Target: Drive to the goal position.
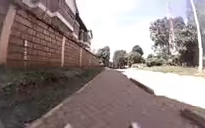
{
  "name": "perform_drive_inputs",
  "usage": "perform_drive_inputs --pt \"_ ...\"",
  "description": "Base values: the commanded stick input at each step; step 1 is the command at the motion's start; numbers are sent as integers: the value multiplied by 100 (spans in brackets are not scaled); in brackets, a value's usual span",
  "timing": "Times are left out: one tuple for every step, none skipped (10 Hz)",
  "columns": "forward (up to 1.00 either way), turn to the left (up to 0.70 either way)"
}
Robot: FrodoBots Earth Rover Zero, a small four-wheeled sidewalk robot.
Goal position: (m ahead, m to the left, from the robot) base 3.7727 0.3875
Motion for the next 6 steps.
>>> perform_drive_inputs --pt "100 -28" --pt "100 -37" --pt "100 -27" --pt "100 -17" --pt "100 -8" --pt "100 0"
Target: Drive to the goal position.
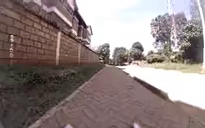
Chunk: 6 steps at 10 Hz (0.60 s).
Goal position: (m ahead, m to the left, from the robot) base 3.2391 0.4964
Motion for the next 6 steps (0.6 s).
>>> perform_drive_inputs --pt "100 0" --pt "100 0" --pt "100 0" --pt "100 0" --pt "100 0" --pt "100 0"
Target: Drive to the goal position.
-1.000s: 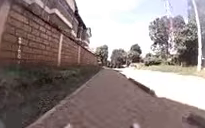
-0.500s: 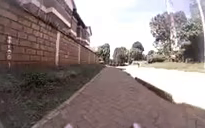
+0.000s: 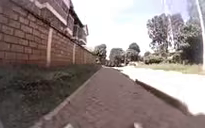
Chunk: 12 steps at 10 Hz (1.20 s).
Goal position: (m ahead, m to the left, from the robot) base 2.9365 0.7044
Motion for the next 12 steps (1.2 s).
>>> perform_drive_inputs --pt "100 0" --pt "100 0" --pt "100 0" --pt "100 -37" --pt "100 -37" --pt "100 -21" --pt "100 0" --pt "100 0" --pt "100 0" --pt "100 0" --pt "100 0" --pt "100 0"
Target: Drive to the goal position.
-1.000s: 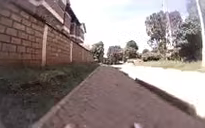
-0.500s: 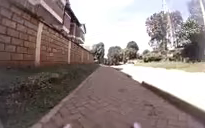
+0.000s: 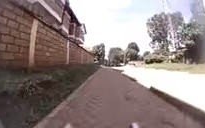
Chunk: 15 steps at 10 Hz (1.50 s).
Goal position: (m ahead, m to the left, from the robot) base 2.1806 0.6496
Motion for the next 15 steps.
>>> perform_drive_inputs --pt "100 0" --pt "100 0" --pt "100 -28" --pt "100 -24" --pt "100 -8" --pt "100 -5" --pt "100 -2" --pt "100 0" --pt "100 0" --pt "100 0" --pt "100 0" --pt "100 0" --pt "100 0" --pt "100 0" --pt "100 0"
